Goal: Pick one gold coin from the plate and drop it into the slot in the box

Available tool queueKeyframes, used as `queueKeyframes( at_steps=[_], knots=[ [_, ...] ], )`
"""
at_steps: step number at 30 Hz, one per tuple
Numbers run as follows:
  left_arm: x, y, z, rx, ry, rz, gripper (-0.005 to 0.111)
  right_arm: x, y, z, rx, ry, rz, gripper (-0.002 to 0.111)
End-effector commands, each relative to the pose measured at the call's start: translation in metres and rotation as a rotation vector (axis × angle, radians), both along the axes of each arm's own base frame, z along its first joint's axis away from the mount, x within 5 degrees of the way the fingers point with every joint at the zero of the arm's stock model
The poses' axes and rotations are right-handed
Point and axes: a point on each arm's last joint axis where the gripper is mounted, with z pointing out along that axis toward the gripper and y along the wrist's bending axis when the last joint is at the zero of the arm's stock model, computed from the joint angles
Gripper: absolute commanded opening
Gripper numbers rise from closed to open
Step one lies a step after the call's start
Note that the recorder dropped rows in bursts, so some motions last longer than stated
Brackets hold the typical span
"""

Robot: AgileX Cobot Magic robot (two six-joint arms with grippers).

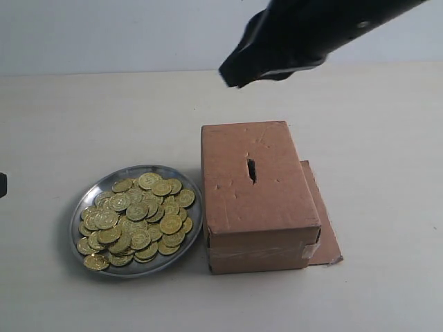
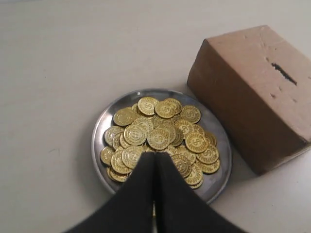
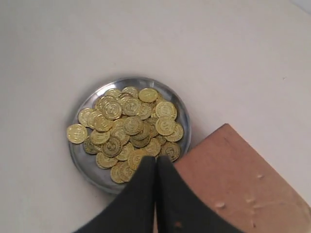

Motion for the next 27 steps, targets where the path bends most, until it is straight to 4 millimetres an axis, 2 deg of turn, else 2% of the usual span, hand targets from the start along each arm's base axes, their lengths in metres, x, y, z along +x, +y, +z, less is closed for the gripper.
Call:
queueKeyframes(
  at_steps=[1, 6, 9, 12, 19, 20, 27],
  knots=[
    [0.011, -0.002, 0.001, 0.051, 0.005, -0.015, 0.000, 0.017, 0.052, -0.032, -0.119, -0.003, 0.003, 0.000],
    [0.015, -0.004, -0.004, 0.065, 0.038, -0.017, 0.000, 0.031, 0.108, -0.073, -0.219, 0.017, 0.010, 0.000],
    [0.015, -0.003, -0.005, 0.087, 0.035, -0.026, 0.000, 0.040, 0.133, -0.092, -0.245, 0.051, -0.013, 0.000],
    [0.015, -0.003, -0.005, 0.094, 0.035, -0.029, 0.000, 0.052, 0.150, -0.108, -0.305, 0.084, -0.012, 0.000],
    [0.015, 0.000, -0.006, 0.166, 0.013, -0.049, 0.000, 0.072, 0.168, -0.134, -0.422, 0.150, -0.028, 0.002],
    [0.016, 0.001, -0.007, 0.191, 0.006, -0.056, 0.000, 0.074, 0.170, -0.138, -0.436, 0.158, -0.026, 0.005],
    [0.016, 0.001, -0.007, 0.204, 0.002, -0.060, 0.000, 0.081, 0.176, -0.162, -0.507, 0.188, -0.019, 0.052]
  ],
)
